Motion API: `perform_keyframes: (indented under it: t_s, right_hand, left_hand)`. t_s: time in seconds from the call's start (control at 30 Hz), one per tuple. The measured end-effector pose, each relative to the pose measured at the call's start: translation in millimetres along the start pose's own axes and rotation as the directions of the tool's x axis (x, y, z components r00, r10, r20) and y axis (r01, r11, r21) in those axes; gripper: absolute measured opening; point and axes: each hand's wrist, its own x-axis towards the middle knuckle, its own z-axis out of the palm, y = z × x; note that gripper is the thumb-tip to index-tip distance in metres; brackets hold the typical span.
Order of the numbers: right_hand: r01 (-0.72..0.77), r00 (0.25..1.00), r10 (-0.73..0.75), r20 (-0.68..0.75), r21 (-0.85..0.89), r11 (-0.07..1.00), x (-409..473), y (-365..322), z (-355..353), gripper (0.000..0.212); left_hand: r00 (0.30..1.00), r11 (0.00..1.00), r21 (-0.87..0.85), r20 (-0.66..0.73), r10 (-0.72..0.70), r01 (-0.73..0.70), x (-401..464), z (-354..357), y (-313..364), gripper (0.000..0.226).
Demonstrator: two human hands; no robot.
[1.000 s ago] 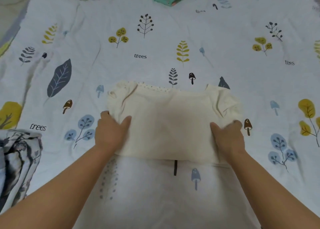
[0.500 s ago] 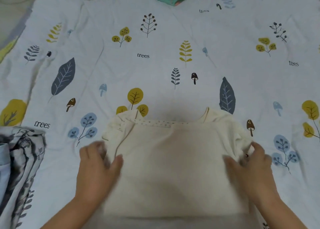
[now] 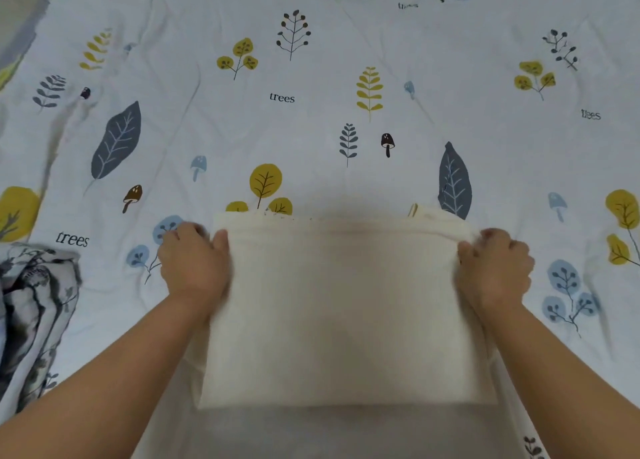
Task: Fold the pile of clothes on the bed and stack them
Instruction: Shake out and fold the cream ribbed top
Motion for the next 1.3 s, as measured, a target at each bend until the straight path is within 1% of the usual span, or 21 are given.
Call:
perform_keyframes:
  t_s: [0.07,0.13,0.17,0.2,0.27,0.3,0.37,0.47,0.53,0.57,0.63,0.73,0.8,0.9,0.93,1.03,1.1,1.13,1.17,1.23,1.3]
  right_hand:
    - [0.102,0.983,-0.099,-0.154,0.014,0.995,-12.9,-8.2,0.1,0.053]
    - [0.366,0.901,-0.379,-0.212,-0.099,0.925,-34.2,-15.5,7.9,0.056]
    - [0.499,0.845,-0.523,-0.11,-0.188,0.846,-44.7,-16.3,14.8,0.058]
    - [0.603,0.791,-0.608,0.071,-0.257,0.755,-52.8,-15.1,22.3,0.06]
    - [0.68,0.732,-0.567,0.378,-0.354,0.641,-55.3,-2.6,34.7,0.063]
    - [0.671,0.738,-0.515,0.437,-0.391,0.63,-48.7,5.0,36.9,0.065]
    - [0.627,0.775,-0.462,0.431,-0.433,0.648,-32.3,14.3,35.4,0.069]
    - [0.597,0.799,-0.467,0.38,-0.407,0.691,-25.9,12.0,20.0,0.065]
    - [0.523,0.852,-0.481,0.204,-0.307,0.795,-33.9,14.8,6.2,0.057]
    - [0.434,0.901,-0.425,0.092,-0.242,0.868,-38.8,19.2,-1.1,0.055]
    - [0.177,0.984,-0.177,0.017,-0.03,0.984,-49.5,31.7,-15.4,0.052]
    - [-0.175,0.964,0.109,0.241,0.272,0.946,-64.5,46.9,-26.0,0.033]
    - [-0.365,0.878,0.164,0.45,0.409,0.836,-68.1,49.5,-26.8,0.04]
    - [-0.574,0.752,0.13,0.646,0.545,0.612,-66.2,37.9,-31.4,0.023]
    - [-0.586,0.738,0.104,0.667,0.557,0.588,-66.0,32.4,-35.1,0.023]
    - [-0.432,0.799,0.007,0.601,0.566,0.703,-73.0,11.2,-46.7,0.032]
    - [-0.215,0.869,-0.077,0.489,0.513,0.831,-87.5,-12.6,-54.9,0.04]
    - [-0.091,0.894,-0.128,0.43,0.453,0.887,-97.0,-25.8,-57.8,0.046]
    - [0.024,0.904,-0.185,0.385,0.387,0.922,-108.0,-39.4,-58.3,0.053]
    - [0.223,0.886,-0.326,0.329,0.315,0.923,-134.9,-67.9,-55.9,0.059]
    - [0.366,0.83,-0.45,0.33,0.287,0.885,-163.0,-92.7,-45.4,0.063]
  left_hand:
    - [0.981,0.987,0.044,-0.111,0.159,-0.155,-13.7,-0.3,9.0,0.047]
    - [0.863,0.868,0.109,-0.106,0.494,-0.484,-33.7,3.9,18.4,0.052]
    - [0.768,0.758,0.174,-0.01,0.64,-0.629,-42.6,10.2,17.5,0.054]
    - [0.692,0.657,0.227,0.148,0.706,-0.719,-48.6,14.7,14.7,0.058]
    - [0.64,0.556,0.321,0.456,0.619,-0.767,-45.5,16.9,5.4,0.077]
    - [0.646,0.545,0.358,0.526,0.553,-0.758,-37.5,18.1,-2.3,0.089]
    - [0.675,0.554,0.406,0.573,0.465,-0.726,-19.4,19.3,-13.7,0.096]
    - [0.722,0.572,0.456,0.544,0.427,-0.682,-11.0,12.8,-11.5,0.076]
    - [0.753,0.625,0.429,0.459,0.471,-0.653,-23.2,4.9,-3.7,0.066]
    - [0.744,0.637,0.39,0.422,0.518,-0.664,-34.6,0.4,0.1,0.065]
    - [0.663,0.592,0.301,0.383,0.643,-0.748,-62.0,-4.6,3.5,0.063]
    - [0.506,0.482,0.193,0.518,0.69,-0.855,-97.9,-3.7,-3.8,0.058]
    - [0.481,0.503,0.166,0.638,0.601,-0.848,-106.2,-0.9,-9.7,0.058]
    - [0.506,0.573,0.16,0.69,0.518,-0.804,-104.8,4.2,-15.0,0.061]
    - [0.516,0.584,0.166,0.69,0.508,-0.795,-103.1,7.3,-16.0,0.058]
    - [0.561,0.732,0.045,0.674,0.48,-0.68,-101.1,3.8,-8.6,0.053]
    - [0.625,0.874,-0.172,0.637,0.45,-0.454,-99.2,-10.2,1.2,0.048]
    - [0.659,0.901,-0.308,0.614,0.434,-0.305,-97.5,-17.8,5.6,0.044]
    - [0.687,0.885,-0.437,0.595,0.417,-0.16,-95.7,-26.6,10.4,0.039]
    - [0.706,0.775,-0.621,0.599,0.377,0.113,-88.7,-43.2,19.1,0.03]
    - [0.639,0.594,-0.698,0.677,0.365,0.4,-77.1,-56.2,22.4,0.032]
